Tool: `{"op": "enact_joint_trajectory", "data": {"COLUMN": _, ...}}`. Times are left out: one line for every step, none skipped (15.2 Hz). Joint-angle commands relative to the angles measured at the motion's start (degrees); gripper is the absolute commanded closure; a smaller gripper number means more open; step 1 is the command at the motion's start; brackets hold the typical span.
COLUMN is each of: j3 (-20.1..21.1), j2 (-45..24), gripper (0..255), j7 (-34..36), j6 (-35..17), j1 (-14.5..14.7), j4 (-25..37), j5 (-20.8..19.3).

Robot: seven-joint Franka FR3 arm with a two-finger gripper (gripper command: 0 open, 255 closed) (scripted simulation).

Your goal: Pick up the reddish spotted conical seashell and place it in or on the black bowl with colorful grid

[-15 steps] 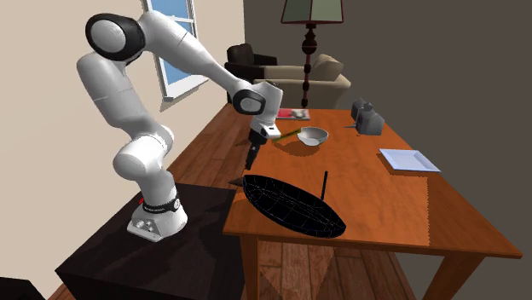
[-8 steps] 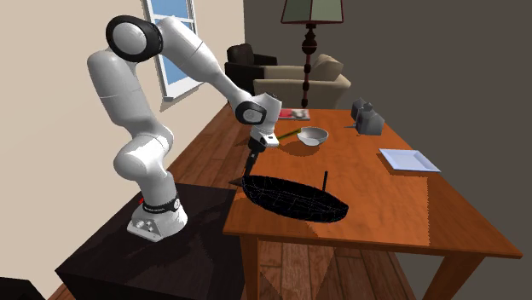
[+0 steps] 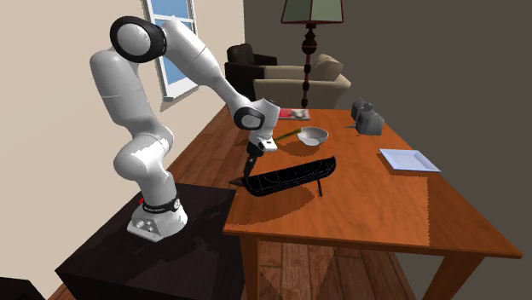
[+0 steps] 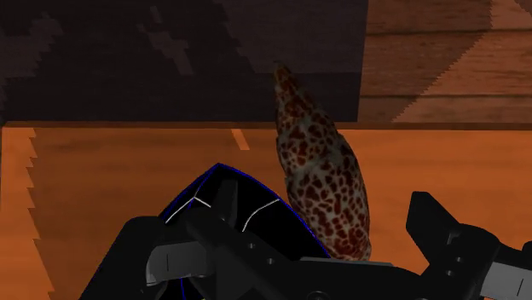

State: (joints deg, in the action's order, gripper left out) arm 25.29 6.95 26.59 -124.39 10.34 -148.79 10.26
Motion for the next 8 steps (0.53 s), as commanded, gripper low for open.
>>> {"op": "enact_joint_trajectory", "data": {"j3": 0.0, "j2": -0.1, "gripper": 0, "j7": 0.0, "j6": 0.0, "j1": 0.0, "j4": 0.0, "j5": 0.0}}
{"op": "enact_joint_trajectory", "data": {"j3": 0.0, "j2": -0.1, "gripper": 0, "j7": 0.0, "j6": 0.0, "j1": 0.0, "j4": 0.0, "j5": 0.0}}
{"op": "enact_joint_trajectory", "data": {"j3": 0.0, "j2": -0.1, "gripper": 255, "j7": 0.0, "j6": 0.0, "j1": 0.0, "j4": 0.0, "j5": 0.0}}
{"op": "enact_joint_trajectory", "data": {"j3": 0.0, "j2": -0.1, "gripper": 255, "j7": 0.0, "j6": 0.0, "j1": 0.0, "j4": 0.0, "j5": 0.0}}
{"op": "enact_joint_trajectory", "data": {"j3": 0.0, "j2": -0.1, "gripper": 255, "j7": 0.0, "j6": 0.0, "j1": 0.0, "j4": 0.0, "j5": 0.0}}
{"op": "enact_joint_trajectory", "data": {"j3": 0.0, "j2": -0.1, "gripper": 255, "j7": 0.0, "j6": 0.0, "j1": 0.0, "j4": 0.0, "j5": 0.0}}
{"op": "enact_joint_trajectory", "data": {"j3": 0.0, "j2": -0.1, "gripper": 255, "j7": 0.0, "j6": 0.0, "j1": 0.0, "j4": 0.0, "j5": 0.0}}
{"op": "enact_joint_trajectory", "data": {"j3": 0.0, "j2": -0.1, "gripper": 255, "j7": 0.1, "j6": 0.1, "j1": 0.0, "j4": 0.0, "j5": 0.0}}
